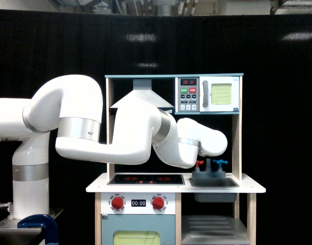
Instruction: Turn on the faucet
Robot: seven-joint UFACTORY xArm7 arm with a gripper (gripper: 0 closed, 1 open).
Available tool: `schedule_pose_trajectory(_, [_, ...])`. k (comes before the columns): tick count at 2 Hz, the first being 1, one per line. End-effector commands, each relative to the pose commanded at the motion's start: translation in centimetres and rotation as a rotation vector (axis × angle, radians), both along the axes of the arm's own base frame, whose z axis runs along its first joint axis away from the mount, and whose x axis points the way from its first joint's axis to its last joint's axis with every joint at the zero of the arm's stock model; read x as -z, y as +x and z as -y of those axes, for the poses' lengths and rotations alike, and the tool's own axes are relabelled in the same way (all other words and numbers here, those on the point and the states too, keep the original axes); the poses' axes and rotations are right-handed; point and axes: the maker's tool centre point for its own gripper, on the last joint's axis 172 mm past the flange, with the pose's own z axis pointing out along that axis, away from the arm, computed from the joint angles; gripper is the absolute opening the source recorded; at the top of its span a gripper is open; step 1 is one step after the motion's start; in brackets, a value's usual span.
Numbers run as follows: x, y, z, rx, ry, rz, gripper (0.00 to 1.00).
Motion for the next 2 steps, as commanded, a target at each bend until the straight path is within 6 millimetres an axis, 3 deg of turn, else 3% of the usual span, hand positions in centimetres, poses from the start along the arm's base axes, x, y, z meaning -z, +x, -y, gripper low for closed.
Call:
schedule_pose_trajectory(1, [-0.1, -0.8, 0.4, 0.0, 0.0, 0.0, 1.0])
schedule_pose_trajectory(2, [-1.5, -4.6, 5.7, 0.0, 0.0, 0.0, 1.0])
